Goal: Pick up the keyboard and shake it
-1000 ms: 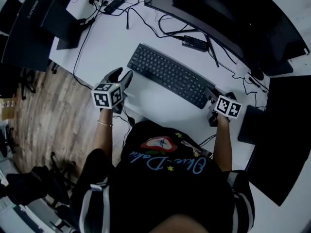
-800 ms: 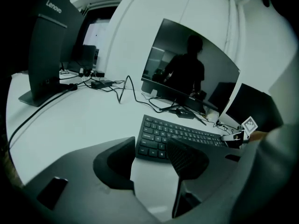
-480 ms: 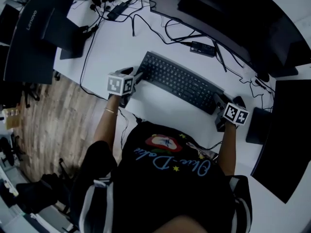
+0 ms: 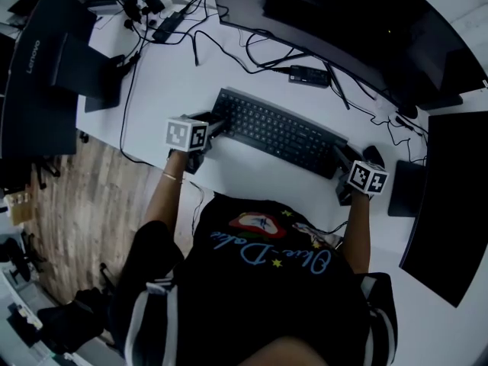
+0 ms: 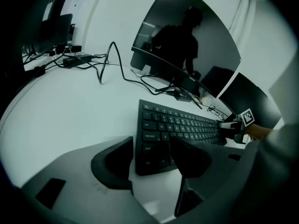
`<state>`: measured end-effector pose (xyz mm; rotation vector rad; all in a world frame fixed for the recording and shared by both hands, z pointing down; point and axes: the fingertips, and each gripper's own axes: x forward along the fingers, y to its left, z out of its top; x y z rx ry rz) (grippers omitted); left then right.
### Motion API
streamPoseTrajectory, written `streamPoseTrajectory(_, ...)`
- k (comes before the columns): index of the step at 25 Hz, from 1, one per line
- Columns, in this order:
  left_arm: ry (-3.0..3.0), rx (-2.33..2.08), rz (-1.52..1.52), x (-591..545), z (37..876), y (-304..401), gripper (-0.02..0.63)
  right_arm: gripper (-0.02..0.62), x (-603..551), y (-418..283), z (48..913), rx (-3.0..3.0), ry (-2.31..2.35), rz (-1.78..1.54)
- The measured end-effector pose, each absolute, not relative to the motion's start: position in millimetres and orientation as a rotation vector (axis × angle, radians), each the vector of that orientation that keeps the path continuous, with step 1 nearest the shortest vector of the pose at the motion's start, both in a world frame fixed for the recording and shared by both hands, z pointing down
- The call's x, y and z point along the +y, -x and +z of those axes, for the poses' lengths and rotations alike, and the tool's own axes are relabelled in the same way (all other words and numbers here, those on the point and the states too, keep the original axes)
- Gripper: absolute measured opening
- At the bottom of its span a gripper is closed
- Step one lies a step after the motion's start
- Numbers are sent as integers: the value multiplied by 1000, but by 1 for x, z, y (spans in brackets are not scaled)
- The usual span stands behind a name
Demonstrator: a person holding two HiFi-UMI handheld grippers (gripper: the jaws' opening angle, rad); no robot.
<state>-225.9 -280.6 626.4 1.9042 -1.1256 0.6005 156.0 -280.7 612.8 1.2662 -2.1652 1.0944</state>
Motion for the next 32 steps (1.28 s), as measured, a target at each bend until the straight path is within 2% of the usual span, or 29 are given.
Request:
streamPoseTrajectory(12,-1955,-1202,708,-280,630,219,245,169,-278,-157,613,-2181,-1321,1053)
streamPoseTrajectory(32,-1991,-1369,574,-262,606,233,238,150,-285,-144,562,-2336,-1407,735)
